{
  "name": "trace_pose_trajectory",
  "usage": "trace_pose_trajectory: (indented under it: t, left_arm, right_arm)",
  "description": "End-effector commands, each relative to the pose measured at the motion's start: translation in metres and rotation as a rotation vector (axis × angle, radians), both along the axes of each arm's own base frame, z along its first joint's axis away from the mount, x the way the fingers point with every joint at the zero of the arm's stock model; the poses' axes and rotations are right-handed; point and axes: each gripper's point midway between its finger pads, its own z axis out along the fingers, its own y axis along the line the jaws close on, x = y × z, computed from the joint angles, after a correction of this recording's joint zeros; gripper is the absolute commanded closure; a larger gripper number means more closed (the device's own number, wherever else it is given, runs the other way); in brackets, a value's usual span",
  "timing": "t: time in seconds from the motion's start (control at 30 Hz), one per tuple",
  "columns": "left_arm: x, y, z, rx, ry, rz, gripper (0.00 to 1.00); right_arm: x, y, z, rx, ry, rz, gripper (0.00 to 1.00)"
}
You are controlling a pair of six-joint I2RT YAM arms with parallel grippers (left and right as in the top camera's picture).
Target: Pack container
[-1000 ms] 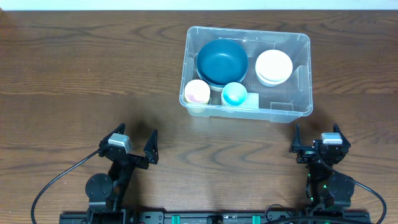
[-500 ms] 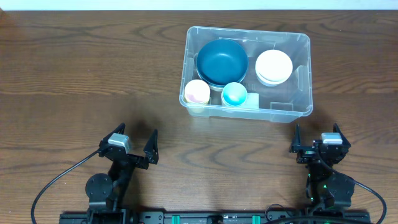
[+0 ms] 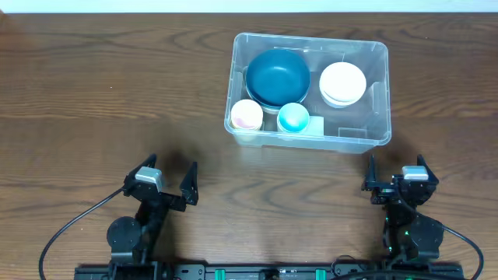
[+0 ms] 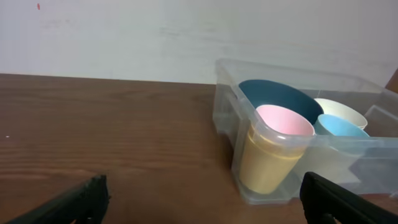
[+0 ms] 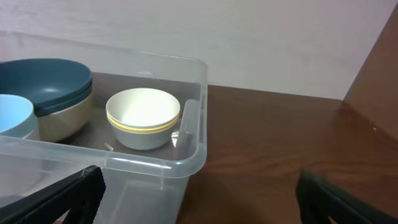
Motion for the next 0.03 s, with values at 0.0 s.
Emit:
trace_pose_trajectory:
  t: [0.0]
  left_arm:
    - [-0.0003, 0.0003, -0.0164, 0.016, 0.042, -0.002, 0.02]
  right_arm:
    - [-0.0003, -0.0003, -0.0003, -0.014, 0.000, -0.003, 0.01]
